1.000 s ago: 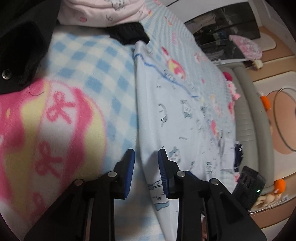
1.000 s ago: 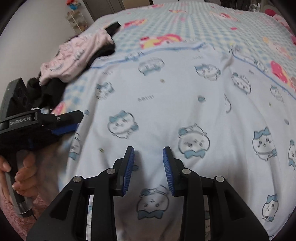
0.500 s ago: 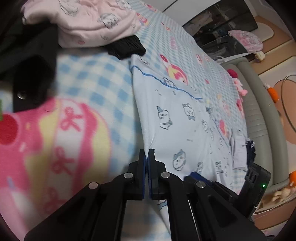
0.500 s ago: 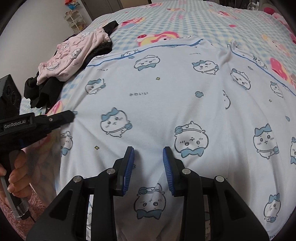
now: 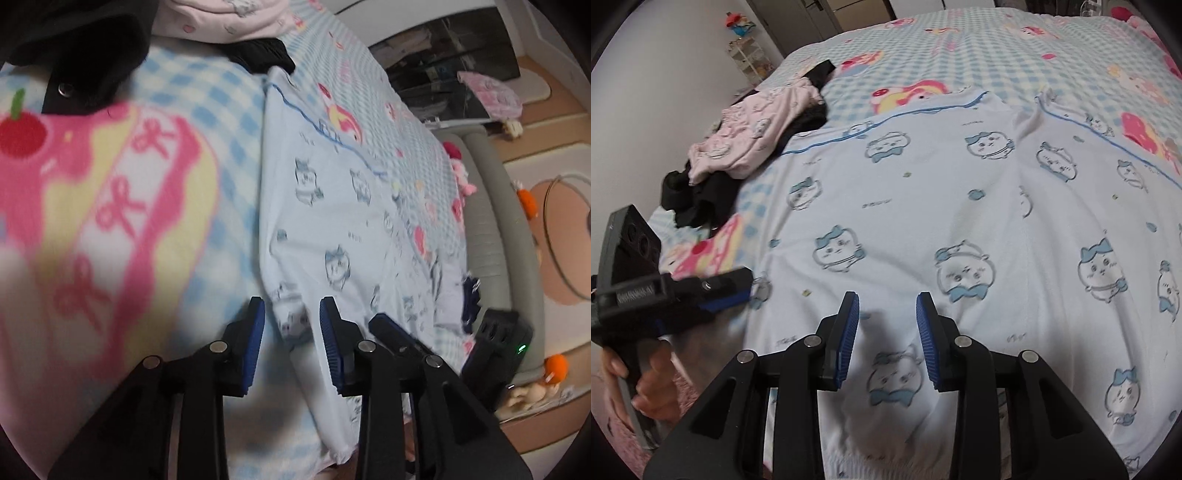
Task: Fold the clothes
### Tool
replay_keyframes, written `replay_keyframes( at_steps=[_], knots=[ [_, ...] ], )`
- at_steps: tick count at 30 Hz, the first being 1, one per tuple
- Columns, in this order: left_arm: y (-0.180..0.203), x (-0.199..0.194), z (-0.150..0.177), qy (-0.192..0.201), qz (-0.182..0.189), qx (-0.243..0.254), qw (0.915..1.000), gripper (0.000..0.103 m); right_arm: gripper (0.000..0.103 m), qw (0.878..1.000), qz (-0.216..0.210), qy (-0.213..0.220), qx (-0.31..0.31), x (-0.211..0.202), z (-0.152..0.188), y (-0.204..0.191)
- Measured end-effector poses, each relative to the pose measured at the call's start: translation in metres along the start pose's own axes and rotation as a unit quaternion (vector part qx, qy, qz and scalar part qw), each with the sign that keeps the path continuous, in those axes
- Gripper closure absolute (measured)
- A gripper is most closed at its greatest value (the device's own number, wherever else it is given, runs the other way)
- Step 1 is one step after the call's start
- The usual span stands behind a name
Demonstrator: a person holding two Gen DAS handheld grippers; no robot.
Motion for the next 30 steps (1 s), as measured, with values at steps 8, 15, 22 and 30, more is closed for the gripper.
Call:
replay_keyframes(
  at_steps=[8, 15, 22, 30],
  knots=[
    [0.013, 0.016, 0.012, -0.020, 0.010, 0.029, 0.9993, 0.076, 0.070, 0.999, 0.033, -0.024, -0.014, 0.008, 0.021, 0.007],
    [0.000, 0.003, 0.014, 0.007, -0.038, 0.027, 0.9989, 0.101, 0.070, 0.999, 0.041, -0.018, -0.012, 0.005, 0.024, 0.013],
    [-0.004, -0.008, 0.024, 0.011, 0.018, -0.003, 0.9998, 0.095, 0.070, 0.999, 0.043, -0.005, 0.015, -0.007, 0.022, 0.032],
    [0.031, 0.004, 0.041, 0.020, -0.010, 0.059, 0.9980, 0.055, 0.070, 0.999, -0.012, -0.002, -0.030, -0.011, 0.028, -0.001]
  ],
)
Point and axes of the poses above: each gripper's, at about its wrist camera, not at the fingertips, and x roughly the way its jaws point, y to its right, z to its underside, the point moved 8 cm from there along x, roughly the way its jaws point, and after that the axes turned 9 degrees about -y, right-handed, at the moved point
